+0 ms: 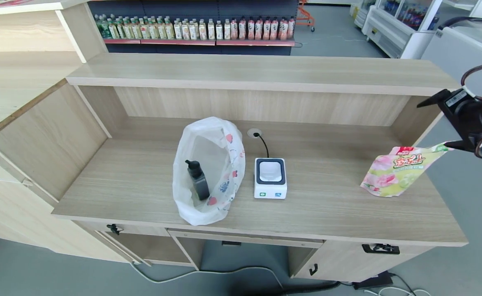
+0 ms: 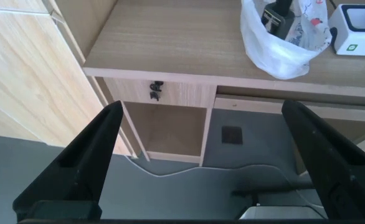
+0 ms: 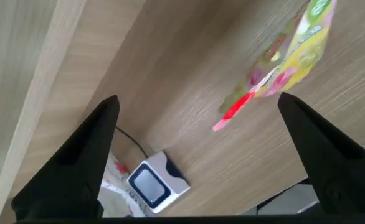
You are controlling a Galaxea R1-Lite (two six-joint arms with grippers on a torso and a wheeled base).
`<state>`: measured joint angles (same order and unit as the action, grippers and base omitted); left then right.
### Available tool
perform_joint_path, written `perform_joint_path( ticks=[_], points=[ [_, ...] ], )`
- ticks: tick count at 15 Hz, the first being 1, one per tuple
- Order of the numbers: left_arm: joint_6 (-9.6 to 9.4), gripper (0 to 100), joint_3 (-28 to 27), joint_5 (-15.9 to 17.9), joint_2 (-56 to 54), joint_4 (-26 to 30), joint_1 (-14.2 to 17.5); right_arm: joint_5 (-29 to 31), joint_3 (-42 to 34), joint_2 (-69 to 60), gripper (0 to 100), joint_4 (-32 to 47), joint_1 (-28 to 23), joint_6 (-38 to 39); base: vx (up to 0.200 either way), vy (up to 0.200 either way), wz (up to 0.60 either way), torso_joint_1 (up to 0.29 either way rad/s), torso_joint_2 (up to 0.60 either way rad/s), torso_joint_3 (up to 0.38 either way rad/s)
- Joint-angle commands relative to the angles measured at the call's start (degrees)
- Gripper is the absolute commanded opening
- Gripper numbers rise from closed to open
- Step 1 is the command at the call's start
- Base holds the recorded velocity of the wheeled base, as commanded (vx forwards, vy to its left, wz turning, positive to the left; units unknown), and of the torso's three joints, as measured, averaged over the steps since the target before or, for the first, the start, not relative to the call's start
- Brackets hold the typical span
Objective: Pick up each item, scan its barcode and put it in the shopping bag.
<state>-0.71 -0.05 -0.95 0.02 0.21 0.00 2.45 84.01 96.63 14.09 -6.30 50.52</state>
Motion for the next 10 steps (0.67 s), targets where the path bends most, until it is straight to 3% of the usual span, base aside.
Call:
perform_joint_path(
  ticks=[1,2,3,5,10],
  points=[
    [0.00,100,-0.04,-0.02,-0.02,-0.03,0.00,-0.08,0.19,2.33,100,0.32,-3.54,0.20,0.000,-0.200,0.00,0.007,0.00,0.007],
    [0.00,100,0.05,-0.02,-0.02,-0.03,0.00,-0.25,0.55,2.95,100,0.41,-4.51,0.11,0.000,-0.200,0.00,0.007,0.00,-0.007],
    [0.00,100,-0.04,-0.02,-0.02,-0.03,0.00,-0.60,0.55,3.21,100,0.76,-4.51,0.11,0.200,0.000,0.00,0.002,0.00,0.002],
    [0.09,100,-0.04,-0.02,-0.02,-0.03,0.00,-3.50,0.63,3.91,100,4.28,-3.89,0.20,0.000,0.000,0.00,0.000,0.00,0.000],
    [0.09,100,0.05,-0.02,-0.02,-0.03,0.00,-3.42,3.97,12.26,100,5.33,-3.10,2.22,0.000,0.000,0.00,0.000,0.00,0.000]
  ],
)
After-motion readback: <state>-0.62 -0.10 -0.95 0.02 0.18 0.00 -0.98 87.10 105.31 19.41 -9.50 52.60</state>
